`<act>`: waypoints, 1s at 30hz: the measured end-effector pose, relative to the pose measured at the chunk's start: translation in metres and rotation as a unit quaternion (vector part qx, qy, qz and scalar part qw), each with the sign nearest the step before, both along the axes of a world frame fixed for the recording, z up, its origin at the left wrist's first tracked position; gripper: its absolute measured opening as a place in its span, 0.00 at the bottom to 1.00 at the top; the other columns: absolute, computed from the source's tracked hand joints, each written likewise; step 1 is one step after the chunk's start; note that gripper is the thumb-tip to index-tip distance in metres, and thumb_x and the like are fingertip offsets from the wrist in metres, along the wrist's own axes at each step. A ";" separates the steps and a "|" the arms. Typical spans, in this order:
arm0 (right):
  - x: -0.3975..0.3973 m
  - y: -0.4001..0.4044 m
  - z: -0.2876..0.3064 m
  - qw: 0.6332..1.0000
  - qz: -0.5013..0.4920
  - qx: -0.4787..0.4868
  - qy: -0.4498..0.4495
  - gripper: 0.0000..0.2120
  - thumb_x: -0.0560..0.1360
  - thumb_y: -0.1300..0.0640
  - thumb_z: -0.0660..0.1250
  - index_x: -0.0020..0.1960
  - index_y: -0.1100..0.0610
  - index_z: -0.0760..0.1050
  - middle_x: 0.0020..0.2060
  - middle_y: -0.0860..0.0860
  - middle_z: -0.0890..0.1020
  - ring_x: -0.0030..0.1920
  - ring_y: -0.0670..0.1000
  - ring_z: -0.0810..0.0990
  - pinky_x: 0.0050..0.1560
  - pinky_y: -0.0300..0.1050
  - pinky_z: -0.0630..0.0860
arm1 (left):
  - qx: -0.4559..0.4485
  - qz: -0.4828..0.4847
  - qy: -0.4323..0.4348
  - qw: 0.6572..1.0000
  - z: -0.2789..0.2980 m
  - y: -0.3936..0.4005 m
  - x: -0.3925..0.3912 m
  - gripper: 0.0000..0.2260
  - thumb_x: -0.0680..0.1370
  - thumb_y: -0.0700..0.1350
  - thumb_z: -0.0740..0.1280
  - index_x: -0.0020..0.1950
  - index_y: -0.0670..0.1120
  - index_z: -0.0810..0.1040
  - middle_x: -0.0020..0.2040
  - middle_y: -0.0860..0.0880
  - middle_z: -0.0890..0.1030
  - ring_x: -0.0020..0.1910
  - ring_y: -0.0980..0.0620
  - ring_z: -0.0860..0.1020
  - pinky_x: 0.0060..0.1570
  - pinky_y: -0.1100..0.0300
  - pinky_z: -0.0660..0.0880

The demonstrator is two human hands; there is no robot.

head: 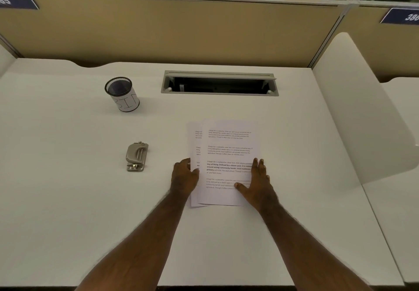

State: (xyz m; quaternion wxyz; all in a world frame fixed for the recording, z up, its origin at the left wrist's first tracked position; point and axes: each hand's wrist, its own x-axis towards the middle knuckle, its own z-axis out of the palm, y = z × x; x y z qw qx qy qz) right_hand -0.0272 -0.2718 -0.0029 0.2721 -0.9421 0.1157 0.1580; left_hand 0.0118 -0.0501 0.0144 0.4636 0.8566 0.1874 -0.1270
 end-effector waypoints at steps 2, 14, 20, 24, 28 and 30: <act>0.000 0.004 0.001 1.000 0.014 0.002 0.007 0.49 0.74 0.42 0.67 0.78 0.53 0.35 0.79 0.52 0.39 0.79 0.56 0.45 0.76 0.54 0.50 | -0.016 0.006 0.012 1.000 0.001 -0.003 0.001 0.18 0.75 0.41 0.67 0.65 0.43 0.75 0.59 0.45 0.81 0.55 0.44 0.80 0.53 0.54 0.76; 0.005 0.007 0.007 0.992 0.063 0.111 -0.007 0.46 0.74 0.50 0.70 0.79 0.56 0.43 0.79 0.49 0.51 0.78 0.48 0.52 0.76 0.42 0.50 | -0.271 0.066 0.121 0.953 -0.015 0.021 0.005 0.17 0.76 0.33 0.64 0.63 0.44 0.73 0.63 0.43 0.79 0.58 0.41 0.79 0.59 0.42 0.75; 0.025 -0.009 0.028 0.986 -0.094 0.133 -0.037 0.42 0.72 0.48 0.72 0.78 0.56 0.54 0.73 0.55 0.68 0.71 0.55 0.68 0.70 0.48 0.64 | -0.408 0.072 0.158 0.896 -0.008 0.038 0.002 0.18 0.77 0.31 0.63 0.64 0.44 0.74 0.59 0.44 0.81 0.55 0.42 0.81 0.49 0.48 0.79; 0.038 -0.016 0.040 0.918 -0.178 0.352 0.044 0.27 0.72 0.51 0.73 0.67 0.57 0.73 0.59 0.55 0.82 0.55 0.55 0.83 0.56 0.50 0.79 | -0.459 0.049 0.165 0.871 -0.003 0.043 0.002 0.18 0.77 0.30 0.63 0.63 0.45 0.75 0.58 0.44 0.82 0.55 0.43 0.81 0.48 0.49 0.81; 0.038 -0.014 0.050 0.875 -0.151 0.458 0.052 0.16 0.73 0.60 0.72 0.60 0.58 0.79 0.56 0.58 0.83 0.53 0.58 0.84 0.57 0.57 0.79 | -0.428 -0.018 0.153 0.891 0.010 0.043 0.006 0.18 0.76 0.29 0.64 0.60 0.47 0.75 0.60 0.43 0.81 0.57 0.42 0.80 0.52 0.47 0.80; 0.040 -0.009 0.058 0.882 -0.146 0.449 0.006 0.15 0.74 0.62 0.71 0.60 0.59 0.79 0.56 0.58 0.84 0.52 0.57 0.84 0.57 0.57 0.79 | -0.396 -0.042 0.123 0.909 0.018 0.042 0.013 0.18 0.74 0.30 0.65 0.60 0.47 0.75 0.60 0.43 0.81 0.59 0.41 0.79 0.54 0.46 0.78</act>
